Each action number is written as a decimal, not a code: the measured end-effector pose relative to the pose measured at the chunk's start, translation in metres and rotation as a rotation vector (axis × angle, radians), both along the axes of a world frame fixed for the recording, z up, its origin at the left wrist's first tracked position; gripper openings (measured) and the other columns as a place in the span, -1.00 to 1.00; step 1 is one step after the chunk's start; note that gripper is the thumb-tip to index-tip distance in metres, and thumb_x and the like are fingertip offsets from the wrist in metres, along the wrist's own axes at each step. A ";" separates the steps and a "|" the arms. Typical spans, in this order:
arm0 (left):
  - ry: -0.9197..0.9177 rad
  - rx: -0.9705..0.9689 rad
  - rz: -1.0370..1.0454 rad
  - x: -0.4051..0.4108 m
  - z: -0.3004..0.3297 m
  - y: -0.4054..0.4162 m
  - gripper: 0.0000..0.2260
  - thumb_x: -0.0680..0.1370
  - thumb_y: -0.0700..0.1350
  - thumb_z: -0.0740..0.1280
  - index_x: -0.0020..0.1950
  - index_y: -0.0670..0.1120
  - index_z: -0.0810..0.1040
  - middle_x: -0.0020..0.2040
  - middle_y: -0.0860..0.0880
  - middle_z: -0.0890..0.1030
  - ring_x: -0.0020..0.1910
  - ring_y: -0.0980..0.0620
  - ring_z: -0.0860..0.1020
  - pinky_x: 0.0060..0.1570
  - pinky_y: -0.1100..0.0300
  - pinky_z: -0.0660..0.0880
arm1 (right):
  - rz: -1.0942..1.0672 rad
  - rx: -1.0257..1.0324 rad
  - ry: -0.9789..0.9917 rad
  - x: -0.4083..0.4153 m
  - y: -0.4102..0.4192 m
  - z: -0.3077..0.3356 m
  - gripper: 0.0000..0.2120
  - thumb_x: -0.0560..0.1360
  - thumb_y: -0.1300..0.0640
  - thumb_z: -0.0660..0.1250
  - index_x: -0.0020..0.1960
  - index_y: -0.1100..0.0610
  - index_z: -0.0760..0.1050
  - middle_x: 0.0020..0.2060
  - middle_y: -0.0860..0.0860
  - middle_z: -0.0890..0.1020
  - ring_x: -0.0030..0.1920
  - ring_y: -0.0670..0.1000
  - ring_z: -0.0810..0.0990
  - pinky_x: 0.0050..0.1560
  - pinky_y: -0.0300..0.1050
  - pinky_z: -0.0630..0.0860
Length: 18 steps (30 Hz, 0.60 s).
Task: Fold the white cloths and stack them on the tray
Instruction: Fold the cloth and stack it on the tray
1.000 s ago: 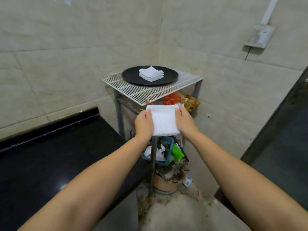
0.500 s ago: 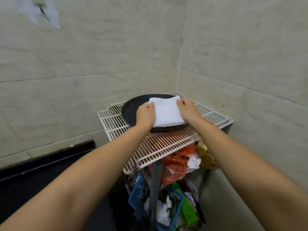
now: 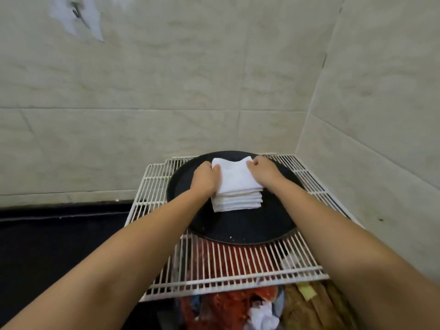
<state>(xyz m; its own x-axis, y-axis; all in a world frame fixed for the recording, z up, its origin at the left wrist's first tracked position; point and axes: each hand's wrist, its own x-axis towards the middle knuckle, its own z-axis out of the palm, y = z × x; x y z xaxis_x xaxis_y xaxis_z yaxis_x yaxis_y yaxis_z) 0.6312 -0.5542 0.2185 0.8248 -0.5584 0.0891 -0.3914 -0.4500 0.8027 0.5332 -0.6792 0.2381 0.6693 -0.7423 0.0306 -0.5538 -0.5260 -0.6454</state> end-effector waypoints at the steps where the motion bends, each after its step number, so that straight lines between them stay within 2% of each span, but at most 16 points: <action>1: -0.006 0.013 0.013 -0.001 -0.004 0.001 -0.66 0.61 -0.10 0.12 -0.37 -0.07 0.19 -0.35 0.02 0.30 -0.35 0.06 0.29 -0.44 0.16 0.15 | 0.017 0.007 0.003 0.000 -0.002 -0.005 -0.63 0.63 0.05 0.09 -0.34 0.04 0.16 -0.37 -0.06 0.28 -0.32 -0.03 0.28 -0.36 -0.15 0.16; 4: -0.024 0.041 0.049 -0.002 -0.012 0.002 -0.65 0.62 -0.10 0.13 -0.37 -0.08 0.18 -0.36 0.02 0.29 -0.41 0.11 0.26 -0.45 0.19 0.15 | 0.062 0.023 -0.004 0.000 -0.006 -0.012 -0.65 0.63 0.06 0.09 -0.33 0.03 0.17 -0.36 -0.07 0.28 -0.37 -0.11 0.24 -0.40 -0.20 0.13; 9: -0.007 0.078 0.076 0.003 -0.017 0.004 -0.61 0.61 -0.06 0.18 -0.40 -0.08 0.19 -0.43 0.01 0.29 -0.46 0.09 0.27 -0.47 0.18 0.15 | 0.079 0.029 -0.030 -0.003 -0.007 -0.013 -0.68 0.61 0.04 0.14 -0.30 0.08 0.26 -0.37 -0.03 0.39 -0.35 -0.04 0.36 -0.39 -0.16 0.21; 11: 0.054 0.064 0.069 0.006 -0.018 0.007 -0.61 0.59 -0.01 0.20 -0.39 -0.12 0.26 -0.48 -0.02 0.35 -0.50 0.04 0.33 -0.45 0.16 0.26 | 0.050 -0.006 -0.013 -0.007 -0.005 -0.010 -0.73 0.60 -0.02 0.14 -0.20 0.11 0.34 -0.26 0.01 0.49 -0.20 0.06 0.49 -0.32 -0.11 0.30; 13: 0.109 0.037 0.067 0.008 -0.017 0.014 -0.65 0.59 0.06 0.18 -0.27 -0.17 0.38 -0.48 -0.05 0.46 -0.54 0.02 0.43 -0.42 0.18 0.36 | 0.000 -0.096 0.000 -0.011 0.000 -0.001 -0.71 0.60 -0.06 0.14 0.03 0.17 0.42 -0.05 0.08 0.54 -0.02 0.14 0.53 -0.20 -0.08 0.34; 15: 0.130 0.012 0.079 0.010 -0.014 0.026 -0.67 0.61 0.07 0.15 -0.12 -0.18 0.41 -0.39 -0.05 0.53 -0.54 0.02 0.46 -0.45 0.18 0.35 | -0.004 -0.219 -0.007 -0.012 0.011 0.010 -0.68 0.61 -0.05 0.13 0.11 0.20 0.41 0.04 0.12 0.53 -0.02 0.16 0.52 -0.17 -0.08 0.33; 18: 0.130 -0.067 0.088 0.015 -0.005 0.055 -0.72 0.63 0.03 0.12 -0.09 -0.16 0.38 -0.34 -0.05 0.52 -0.53 0.02 0.43 -0.45 0.19 0.29 | 0.087 -0.318 -0.040 -0.002 0.045 0.029 -0.72 0.61 -0.02 0.10 0.09 0.17 0.43 0.05 0.12 0.54 -0.06 0.10 0.49 -0.14 -0.08 0.38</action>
